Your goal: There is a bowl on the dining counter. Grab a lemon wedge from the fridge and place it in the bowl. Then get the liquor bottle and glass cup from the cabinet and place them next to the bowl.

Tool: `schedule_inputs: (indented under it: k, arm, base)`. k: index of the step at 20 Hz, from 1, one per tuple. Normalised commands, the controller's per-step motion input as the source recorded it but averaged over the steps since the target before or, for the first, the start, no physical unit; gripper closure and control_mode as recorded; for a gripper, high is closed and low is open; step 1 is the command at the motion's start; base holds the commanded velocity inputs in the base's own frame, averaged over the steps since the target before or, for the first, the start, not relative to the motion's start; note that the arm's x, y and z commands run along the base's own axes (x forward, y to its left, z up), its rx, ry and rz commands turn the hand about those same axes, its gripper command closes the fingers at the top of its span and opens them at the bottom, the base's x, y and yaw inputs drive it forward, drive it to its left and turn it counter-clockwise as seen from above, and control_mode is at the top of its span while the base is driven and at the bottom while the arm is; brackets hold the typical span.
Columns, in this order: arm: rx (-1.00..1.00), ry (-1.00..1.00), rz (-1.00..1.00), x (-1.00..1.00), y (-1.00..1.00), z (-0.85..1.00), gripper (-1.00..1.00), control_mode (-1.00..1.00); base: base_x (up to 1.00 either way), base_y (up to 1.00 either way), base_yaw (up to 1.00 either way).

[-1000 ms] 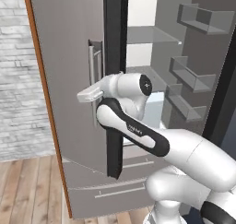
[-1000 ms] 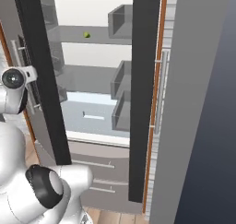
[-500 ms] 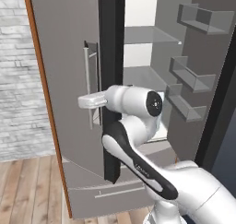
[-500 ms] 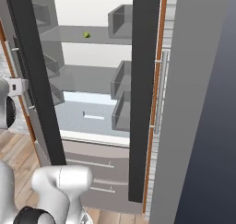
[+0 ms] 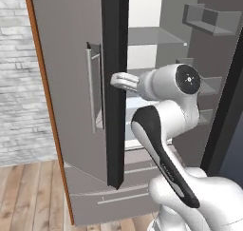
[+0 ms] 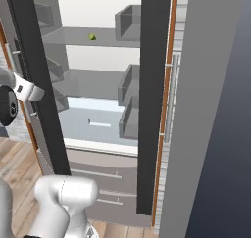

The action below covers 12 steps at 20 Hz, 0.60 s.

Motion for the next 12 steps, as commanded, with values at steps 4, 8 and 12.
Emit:
schedule_inputs:
  k: [4, 8, 12]
  arm:
    - [0.13, 0.3, -0.13, 0.3, -0.79, -0.01, -1.0, -1.0]
    - [0.11, 0.05, -0.01, 0.11, -0.4, -0.25, -1.0, -1.0]
    - [0.19, 0.1, -0.02, 0.35, -0.32, -0.1, -1.0, -1.0]
  base:
    - [0.0, 0.0, 0.0]
    - [0.0, 0.0, 0.0]
    - [0.0, 0.0, 0.0]
